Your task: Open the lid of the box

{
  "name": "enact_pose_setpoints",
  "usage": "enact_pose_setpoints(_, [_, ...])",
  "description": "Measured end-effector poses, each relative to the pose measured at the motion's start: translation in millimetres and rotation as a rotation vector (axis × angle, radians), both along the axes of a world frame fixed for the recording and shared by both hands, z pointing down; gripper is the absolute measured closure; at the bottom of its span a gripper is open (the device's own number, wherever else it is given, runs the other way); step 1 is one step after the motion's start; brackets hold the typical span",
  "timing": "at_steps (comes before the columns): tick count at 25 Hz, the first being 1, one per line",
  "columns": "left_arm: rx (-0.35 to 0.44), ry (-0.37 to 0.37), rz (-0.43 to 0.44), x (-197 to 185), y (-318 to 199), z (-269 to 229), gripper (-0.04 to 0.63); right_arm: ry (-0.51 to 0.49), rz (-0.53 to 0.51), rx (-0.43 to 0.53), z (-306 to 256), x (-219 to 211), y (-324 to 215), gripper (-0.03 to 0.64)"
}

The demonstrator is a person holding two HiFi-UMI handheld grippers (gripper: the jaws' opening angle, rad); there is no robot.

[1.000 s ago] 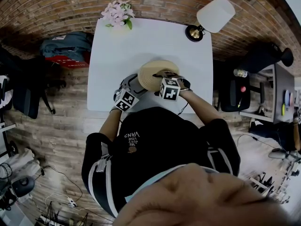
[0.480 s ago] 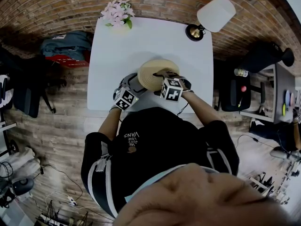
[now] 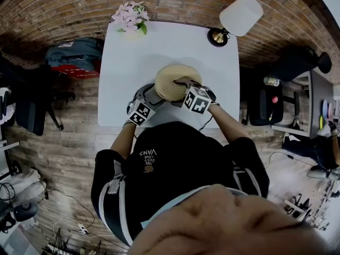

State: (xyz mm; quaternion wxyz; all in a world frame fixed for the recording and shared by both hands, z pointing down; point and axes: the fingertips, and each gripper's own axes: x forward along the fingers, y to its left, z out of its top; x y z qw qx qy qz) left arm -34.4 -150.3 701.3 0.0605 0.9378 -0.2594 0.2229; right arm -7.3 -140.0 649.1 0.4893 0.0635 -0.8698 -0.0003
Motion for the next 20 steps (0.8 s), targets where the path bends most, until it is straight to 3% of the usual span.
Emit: enact_pose_setpoints(20, [-0.03, -0.023, -0.031, -2.4, 0.7, -0.4, 0.229, -0.309, 0.261, -0.003, -53.6, 17.6, -23.7, 0.262])
